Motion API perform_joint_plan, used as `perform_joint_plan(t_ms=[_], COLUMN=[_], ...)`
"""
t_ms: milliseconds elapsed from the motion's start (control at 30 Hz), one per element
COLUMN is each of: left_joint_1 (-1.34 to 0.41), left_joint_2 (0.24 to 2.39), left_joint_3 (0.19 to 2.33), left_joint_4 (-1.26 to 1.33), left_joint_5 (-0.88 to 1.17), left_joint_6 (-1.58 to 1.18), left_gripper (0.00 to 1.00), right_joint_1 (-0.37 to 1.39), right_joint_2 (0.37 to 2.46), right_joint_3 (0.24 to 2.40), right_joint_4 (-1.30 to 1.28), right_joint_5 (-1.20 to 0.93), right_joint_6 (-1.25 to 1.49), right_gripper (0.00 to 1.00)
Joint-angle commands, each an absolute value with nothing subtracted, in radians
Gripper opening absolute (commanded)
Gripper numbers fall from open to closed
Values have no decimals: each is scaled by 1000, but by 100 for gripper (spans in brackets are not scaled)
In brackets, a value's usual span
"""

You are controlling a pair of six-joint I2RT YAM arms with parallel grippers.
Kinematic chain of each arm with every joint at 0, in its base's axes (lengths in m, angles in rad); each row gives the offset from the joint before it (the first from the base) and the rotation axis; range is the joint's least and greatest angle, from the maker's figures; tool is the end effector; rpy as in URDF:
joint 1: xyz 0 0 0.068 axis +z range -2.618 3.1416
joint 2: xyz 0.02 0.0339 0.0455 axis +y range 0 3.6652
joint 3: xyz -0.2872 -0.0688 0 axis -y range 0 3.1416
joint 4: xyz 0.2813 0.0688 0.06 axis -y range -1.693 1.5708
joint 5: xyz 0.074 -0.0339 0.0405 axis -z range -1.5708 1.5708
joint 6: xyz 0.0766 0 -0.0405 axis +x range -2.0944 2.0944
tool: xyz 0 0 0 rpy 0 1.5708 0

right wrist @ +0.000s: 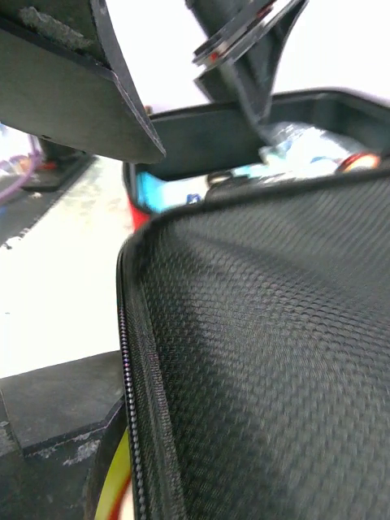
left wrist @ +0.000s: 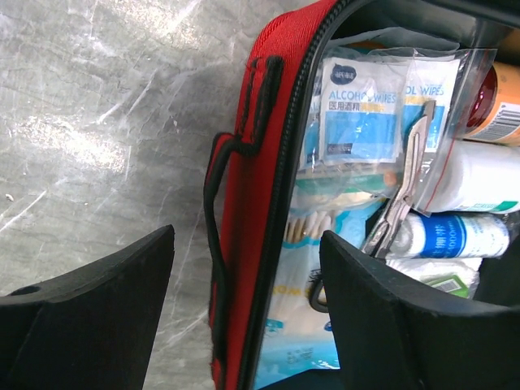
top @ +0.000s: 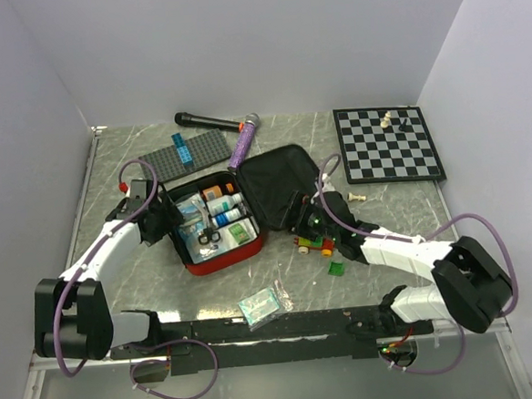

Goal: Organize the medicine kit

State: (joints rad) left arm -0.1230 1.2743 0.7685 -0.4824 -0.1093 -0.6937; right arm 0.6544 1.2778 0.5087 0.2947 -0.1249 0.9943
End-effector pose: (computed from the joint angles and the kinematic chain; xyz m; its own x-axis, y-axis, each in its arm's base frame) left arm 0.2926 -0.0278 0.1790 -0.6771 -0.5567 -0.4813 -0.4819 0.8297 -0.2818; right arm 0.2436 0.1989 0.1674 -0.7776 0.4519 -0.4372 -0.0733 0.6255 0.7768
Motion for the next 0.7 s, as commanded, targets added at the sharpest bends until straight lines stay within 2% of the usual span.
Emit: perform_joint_plan(t_ms=[0,233,467,667], left_joint_1=[-120,-120,-120,-120], left_joint_2=[1276,1275,1250,1223], left_joint_3=[765,767,779,781], left_joint_4=[-460,-462,-468,-459], left_joint_5=[-98,-101,-95,-100], left_joint_6=[-680,-680,-692,-696], left_gripper=[76,76,80,81], right_joint_1=[655,657,653,615], right_joint_2=[1194,1117,1045,1060], right_joint_3=[601,638,727,790], right_joint_4=[299,241,135,137], right_joint_5=[-2,32,75,35], right_joint_6=[845,689,483,443], right_gripper=[100,100,100,100])
